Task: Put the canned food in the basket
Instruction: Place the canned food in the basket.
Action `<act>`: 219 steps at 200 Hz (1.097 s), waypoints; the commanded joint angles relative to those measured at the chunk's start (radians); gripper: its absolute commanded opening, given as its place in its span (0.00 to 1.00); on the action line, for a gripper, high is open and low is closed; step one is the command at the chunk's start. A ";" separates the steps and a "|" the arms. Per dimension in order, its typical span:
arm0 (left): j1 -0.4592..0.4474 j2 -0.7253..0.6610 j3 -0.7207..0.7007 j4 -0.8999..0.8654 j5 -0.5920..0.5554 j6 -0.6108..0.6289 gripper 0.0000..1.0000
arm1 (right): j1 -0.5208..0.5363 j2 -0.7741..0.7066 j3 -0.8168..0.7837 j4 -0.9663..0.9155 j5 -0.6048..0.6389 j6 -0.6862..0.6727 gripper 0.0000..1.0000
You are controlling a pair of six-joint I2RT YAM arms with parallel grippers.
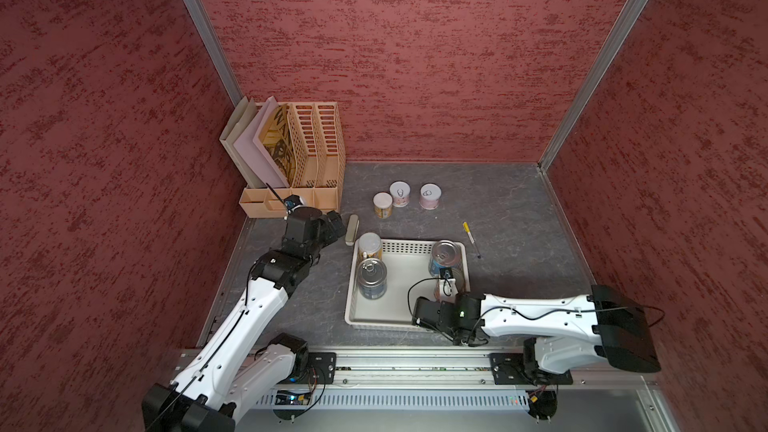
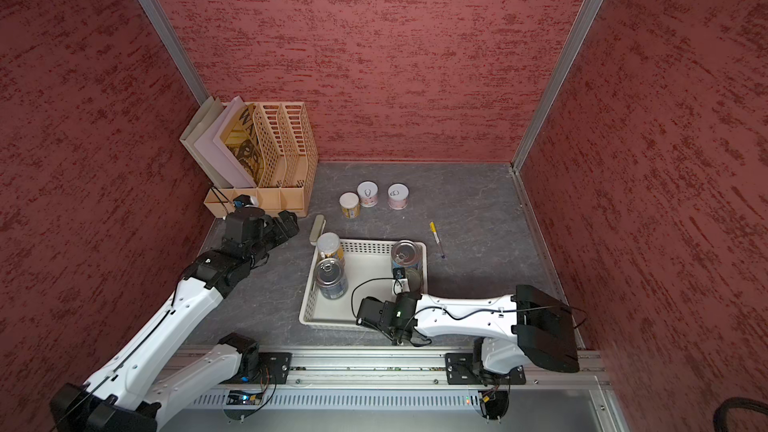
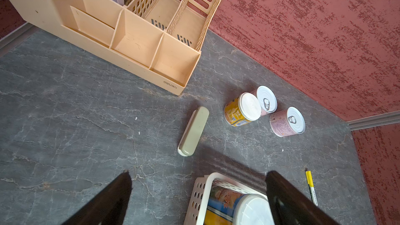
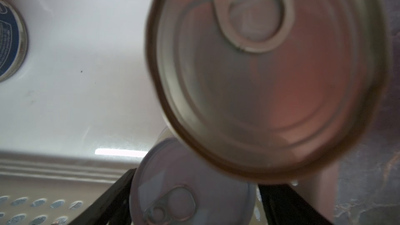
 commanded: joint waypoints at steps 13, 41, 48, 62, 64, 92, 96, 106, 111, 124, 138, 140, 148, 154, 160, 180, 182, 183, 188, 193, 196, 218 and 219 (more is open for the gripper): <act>0.007 -0.013 0.013 -0.010 0.005 -0.008 1.00 | -0.003 0.031 0.037 -0.170 0.045 -0.051 0.92; 0.008 -0.014 0.013 -0.010 0.003 -0.008 1.00 | -0.003 0.077 0.071 -0.199 0.064 -0.059 0.84; 0.008 -0.014 0.013 -0.009 0.003 -0.009 1.00 | -0.002 0.089 0.079 -0.214 0.071 -0.058 0.82; 0.008 -0.014 0.013 -0.010 0.005 -0.009 1.00 | -0.002 0.105 0.087 -0.234 0.079 -0.054 0.80; 0.007 -0.014 0.014 -0.009 0.005 -0.008 1.00 | -0.002 0.107 0.088 -0.235 0.079 -0.054 0.80; 0.009 -0.013 0.013 -0.008 0.007 -0.009 1.00 | -0.002 0.099 0.083 -0.246 0.084 -0.054 0.77; 0.009 -0.013 0.014 -0.007 0.007 -0.009 1.00 | -0.003 0.094 0.082 -0.251 0.086 -0.052 0.77; 0.009 -0.012 0.013 -0.007 0.007 -0.008 1.00 | -0.003 0.085 0.082 -0.263 0.091 -0.050 0.76; 0.009 -0.012 0.013 -0.007 0.008 -0.009 1.00 | -0.002 0.079 0.083 -0.270 0.093 -0.047 0.76; 0.009 -0.012 0.014 -0.007 0.009 -0.009 1.00 | -0.002 0.061 0.083 -0.283 0.100 -0.044 0.76; 0.010 -0.012 0.014 -0.006 0.012 -0.009 1.00 | -0.002 0.048 0.080 -0.288 0.101 -0.046 0.75; 0.009 -0.012 0.013 -0.006 0.013 -0.009 1.00 | -0.002 0.047 0.078 -0.288 0.100 -0.046 0.75; 0.009 -0.012 0.014 -0.005 0.014 -0.007 1.00 | -0.002 0.046 0.079 -0.288 0.100 -0.048 0.75; 0.009 -0.009 0.014 -0.004 0.016 -0.006 1.00 | -0.002 0.047 0.077 -0.287 0.100 -0.050 0.74; 0.009 -0.009 0.013 -0.003 0.016 -0.007 1.00 | -0.002 0.049 0.077 -0.284 0.100 -0.050 0.74; 0.009 -0.008 0.014 -0.003 0.019 -0.006 1.00 | -0.002 0.053 0.077 -0.267 0.098 -0.065 0.74; 0.009 -0.008 0.013 -0.004 0.020 -0.005 1.00 | -0.002 0.054 0.075 -0.261 0.095 -0.070 0.75; 0.009 -0.008 0.013 -0.003 0.019 -0.006 1.00 | -0.002 0.053 0.075 -0.259 0.094 -0.072 0.75; 0.009 -0.006 0.013 -0.004 0.019 -0.006 1.00 | -0.002 0.054 0.074 -0.246 0.090 -0.085 0.78; 0.009 -0.006 0.013 -0.003 0.018 -0.005 1.00 | -0.003 0.052 0.073 -0.232 0.083 -0.097 0.80; 0.009 -0.005 0.014 -0.003 0.019 -0.006 1.00 | -0.002 0.052 0.073 -0.225 0.080 -0.101 0.81; 0.010 0.007 0.016 -0.004 0.026 -0.006 1.00 | -0.002 0.054 0.073 -0.192 0.070 -0.122 0.83; 0.010 0.007 0.016 -0.005 0.026 -0.007 1.00 | -0.002 0.055 0.072 -0.192 0.070 -0.123 0.83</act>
